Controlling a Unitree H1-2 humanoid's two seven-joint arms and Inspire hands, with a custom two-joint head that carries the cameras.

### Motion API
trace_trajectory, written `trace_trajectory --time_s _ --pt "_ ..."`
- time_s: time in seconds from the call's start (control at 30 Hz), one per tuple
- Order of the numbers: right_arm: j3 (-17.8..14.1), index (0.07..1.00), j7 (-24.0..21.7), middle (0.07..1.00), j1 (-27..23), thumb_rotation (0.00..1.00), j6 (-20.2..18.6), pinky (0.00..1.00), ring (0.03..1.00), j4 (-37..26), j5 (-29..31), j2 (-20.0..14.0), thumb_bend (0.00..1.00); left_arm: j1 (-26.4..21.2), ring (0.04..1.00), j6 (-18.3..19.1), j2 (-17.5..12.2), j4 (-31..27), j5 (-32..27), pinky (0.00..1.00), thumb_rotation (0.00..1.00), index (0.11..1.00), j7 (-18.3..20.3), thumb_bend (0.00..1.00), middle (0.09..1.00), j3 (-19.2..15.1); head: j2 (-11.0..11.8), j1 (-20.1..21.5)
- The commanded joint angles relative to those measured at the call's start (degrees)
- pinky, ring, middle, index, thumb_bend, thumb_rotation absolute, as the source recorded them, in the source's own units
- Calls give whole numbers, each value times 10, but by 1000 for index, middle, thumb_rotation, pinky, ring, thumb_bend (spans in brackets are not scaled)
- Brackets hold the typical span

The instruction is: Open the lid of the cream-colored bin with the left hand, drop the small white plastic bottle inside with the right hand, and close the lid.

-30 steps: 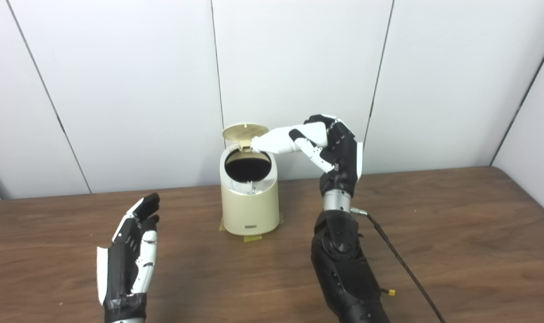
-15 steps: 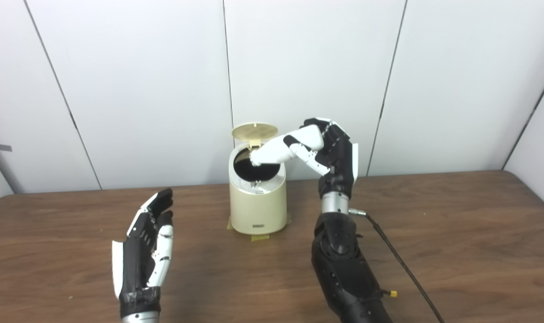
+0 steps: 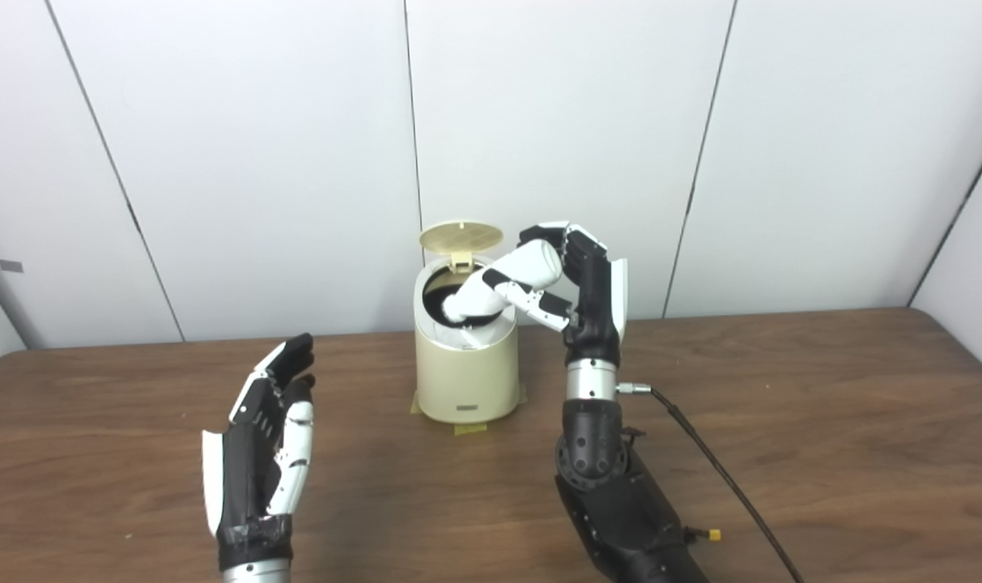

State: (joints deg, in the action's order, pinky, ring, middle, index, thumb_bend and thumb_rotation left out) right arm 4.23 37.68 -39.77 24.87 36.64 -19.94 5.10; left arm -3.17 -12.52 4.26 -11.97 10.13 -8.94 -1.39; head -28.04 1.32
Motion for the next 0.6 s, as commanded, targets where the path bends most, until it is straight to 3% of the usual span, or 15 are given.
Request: trace_trajectory --time_s 0.0,0.37,0.57 --pt "19 504 34 487 -35 0 20 359 437 -1 -23 -8 501 -21 828 -23 3 -15 0 791 650 812 -2 254 832 4 -1 0" --pt "95 512 120 492 -47 0 20 358 438 18 -55 -36 500 -19 831 -17 4 -20 -4 794 654 810 -1 247 833 4 -1 2" --pt "160 499 155 508 -51 0 21 406 444 20 -70 -61 515 -20 831 -21 3 -18 1 784 649 810 -3 253 832 4 -2 3"
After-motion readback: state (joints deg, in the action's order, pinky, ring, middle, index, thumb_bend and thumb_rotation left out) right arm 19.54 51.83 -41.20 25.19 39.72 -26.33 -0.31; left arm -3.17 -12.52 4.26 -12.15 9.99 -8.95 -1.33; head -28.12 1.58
